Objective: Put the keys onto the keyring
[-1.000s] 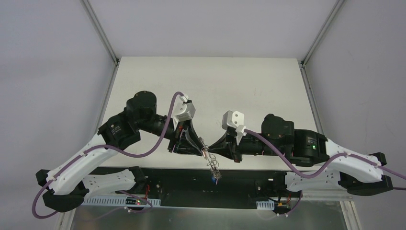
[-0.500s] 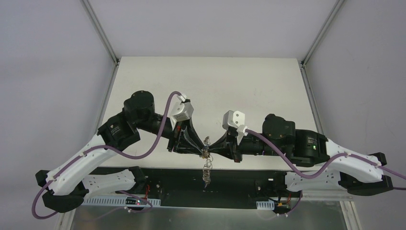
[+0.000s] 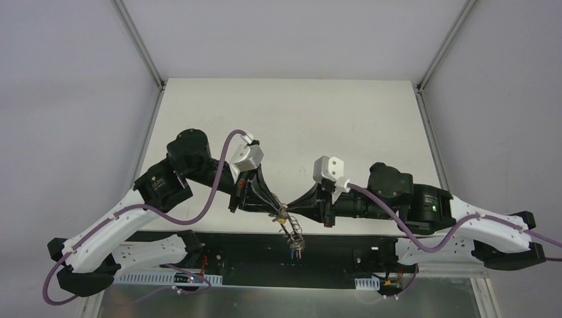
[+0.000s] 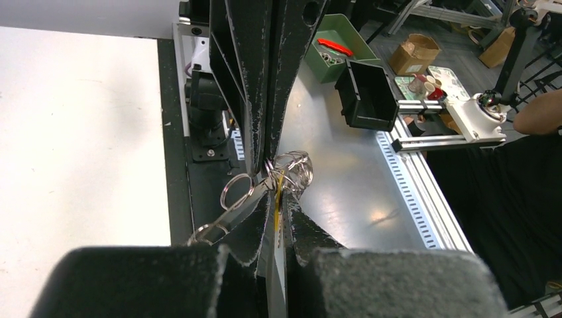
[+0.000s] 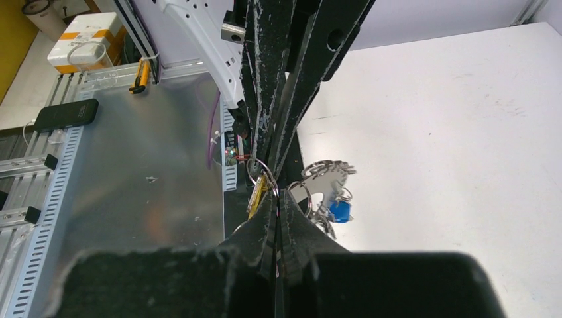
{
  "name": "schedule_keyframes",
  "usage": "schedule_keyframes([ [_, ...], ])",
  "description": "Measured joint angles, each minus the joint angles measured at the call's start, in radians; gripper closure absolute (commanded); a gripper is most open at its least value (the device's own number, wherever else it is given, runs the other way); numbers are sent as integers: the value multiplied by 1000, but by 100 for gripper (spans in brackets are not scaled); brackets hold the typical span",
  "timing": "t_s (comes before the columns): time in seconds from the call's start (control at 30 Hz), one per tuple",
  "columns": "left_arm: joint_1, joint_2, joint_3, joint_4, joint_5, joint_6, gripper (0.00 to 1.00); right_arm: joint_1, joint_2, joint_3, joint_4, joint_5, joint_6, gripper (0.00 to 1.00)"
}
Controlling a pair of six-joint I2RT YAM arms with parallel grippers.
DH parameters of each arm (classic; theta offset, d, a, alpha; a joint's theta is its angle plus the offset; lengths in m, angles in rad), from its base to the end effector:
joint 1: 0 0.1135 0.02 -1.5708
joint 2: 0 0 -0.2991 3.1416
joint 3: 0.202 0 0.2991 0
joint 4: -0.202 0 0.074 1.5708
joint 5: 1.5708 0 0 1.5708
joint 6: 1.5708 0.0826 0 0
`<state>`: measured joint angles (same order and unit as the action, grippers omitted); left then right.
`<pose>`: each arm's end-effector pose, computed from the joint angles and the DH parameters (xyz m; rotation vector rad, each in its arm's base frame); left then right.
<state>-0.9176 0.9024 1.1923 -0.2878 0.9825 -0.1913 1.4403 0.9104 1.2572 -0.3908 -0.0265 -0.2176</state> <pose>0.0780 -0.2150 0.4898 1.3782 1.1978 -1.5810 0.0301 0.2463 0.4989 -1.2696 1.1343 0.9535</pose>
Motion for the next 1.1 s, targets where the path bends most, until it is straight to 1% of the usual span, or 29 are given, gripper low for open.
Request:
schedule_keyframes([
  [0.6,0,-34,-30,84,2,-9,100,39,-97,-171,259,76,-16,100],
  [0.83,0,-35,-30,89,1,-11,100,52,-141,-237,396,131,-45,100],
  [1.1,0,-33,-30,95,-12,-11,100,87,-141,-315,546,201,-89,100],
])
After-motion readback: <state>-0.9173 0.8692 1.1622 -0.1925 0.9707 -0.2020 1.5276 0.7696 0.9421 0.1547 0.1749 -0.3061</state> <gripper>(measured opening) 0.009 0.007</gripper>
